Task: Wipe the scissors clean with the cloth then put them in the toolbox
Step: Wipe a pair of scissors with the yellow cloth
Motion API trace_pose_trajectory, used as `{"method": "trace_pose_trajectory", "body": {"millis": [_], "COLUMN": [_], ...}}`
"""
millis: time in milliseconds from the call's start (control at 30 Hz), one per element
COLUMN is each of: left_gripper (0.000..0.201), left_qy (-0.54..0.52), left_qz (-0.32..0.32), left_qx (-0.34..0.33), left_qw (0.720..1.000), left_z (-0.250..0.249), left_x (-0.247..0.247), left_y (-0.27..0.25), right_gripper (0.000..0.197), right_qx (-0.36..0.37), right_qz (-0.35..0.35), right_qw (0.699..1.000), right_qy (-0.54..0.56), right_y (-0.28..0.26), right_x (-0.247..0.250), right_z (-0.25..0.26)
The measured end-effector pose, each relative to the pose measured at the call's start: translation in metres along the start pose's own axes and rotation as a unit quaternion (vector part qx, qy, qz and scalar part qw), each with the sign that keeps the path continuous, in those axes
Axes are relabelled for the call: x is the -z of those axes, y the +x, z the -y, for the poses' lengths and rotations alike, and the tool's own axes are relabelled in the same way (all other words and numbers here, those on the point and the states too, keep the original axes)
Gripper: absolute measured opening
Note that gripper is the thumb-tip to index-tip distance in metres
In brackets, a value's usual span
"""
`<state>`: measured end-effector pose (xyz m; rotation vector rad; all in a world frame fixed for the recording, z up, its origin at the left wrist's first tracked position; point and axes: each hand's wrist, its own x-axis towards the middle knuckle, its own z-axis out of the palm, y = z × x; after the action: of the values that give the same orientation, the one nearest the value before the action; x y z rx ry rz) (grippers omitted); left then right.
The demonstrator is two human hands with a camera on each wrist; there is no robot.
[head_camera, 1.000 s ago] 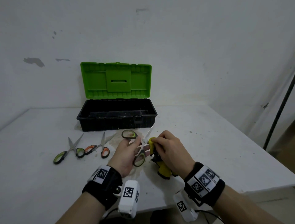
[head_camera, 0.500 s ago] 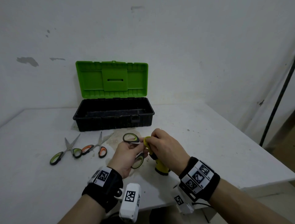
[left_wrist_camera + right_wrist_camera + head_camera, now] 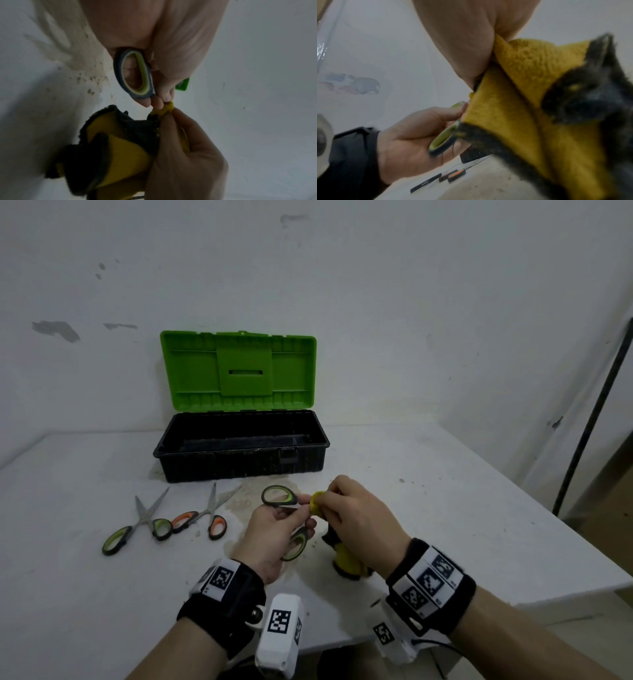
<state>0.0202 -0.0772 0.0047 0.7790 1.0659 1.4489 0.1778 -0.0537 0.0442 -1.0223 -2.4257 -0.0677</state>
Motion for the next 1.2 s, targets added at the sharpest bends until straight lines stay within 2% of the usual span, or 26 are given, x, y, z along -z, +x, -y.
{"method": "trace_pose_trajectory", "body": {"millis": [200, 300, 400, 467, 567, 667, 733, 800, 933, 1033, 1200], "left_gripper": [0.012, 0.012, 0.011, 0.011, 0.011, 0.012, 0.011, 0.01, 0.01, 0.013, 0.009], "left_qy": [-0.002, -0.022, -0.022, -0.009, 0.012, 0.024, 0.019, 0.002, 0.026, 0.044, 0.022], "left_qz": [-0.01, -0.02, -0.03, -0.026, -0.025, -0.029, -0.038, -0.051, -0.028, -0.018, -0.019], "left_qx": [0.025, 0.035, 0.023, 0.002, -0.012, -0.015, -0.018, -0.019, -0.031, -0.031, -0.009], "left_qw": [1.0, 0.999, 0.999, 1.0, 1.0, 0.999, 0.999, 0.999, 0.999, 0.998, 1.0], "left_z": [0.002, 0.001, 0.003, 0.005, 0.005, 0.005, 0.003, 0.002, 0.004, 0.005, 0.004], "left_x": [0.006, 0.006, 0.004, 0.001, -0.001, 0.001, 0.001, 0.002, -0.002, -0.005, -0.003], "left_y": [0.0, 0.002, 0.005, 0.005, 0.002, 0.001, 0.002, 0.005, 0.005, 0.0, -0.001], "right_gripper": [0.022, 0.019, 0.017, 0.017, 0.019, 0.021, 0.021, 0.018, 0.01, 0.016, 0.022], "right_qx": [-0.146, -0.117, -0.046, -0.028, -0.063, -0.131, -0.147, -0.102, -0.011, -0.042, -0.143], "right_qz": [-0.038, -0.052, -0.012, 0.009, 0.0, -0.025, -0.052, -0.077, -0.031, -0.022, -0.066], "right_qw": [0.988, 0.99, 0.998, 0.999, 0.998, 0.991, 0.988, 0.991, 0.999, 0.999, 0.987], "right_qy": [0.032, 0.055, 0.043, 0.021, 0.024, 0.016, 0.024, 0.041, 0.01, 0.014, 0.025], "right_y": [0.018, 0.014, 0.006, 0.004, 0.008, 0.017, 0.018, 0.014, 0.002, 0.006, 0.018], "right_x": [0.018, 0.022, 0.012, 0.003, 0.0, 0.007, 0.013, 0.014, 0.005, 0.001, 0.018], "right_z": [-0.028, -0.023, -0.005, -0.002, -0.01, -0.024, -0.029, -0.022, -0.002, -0.006, -0.019]}}
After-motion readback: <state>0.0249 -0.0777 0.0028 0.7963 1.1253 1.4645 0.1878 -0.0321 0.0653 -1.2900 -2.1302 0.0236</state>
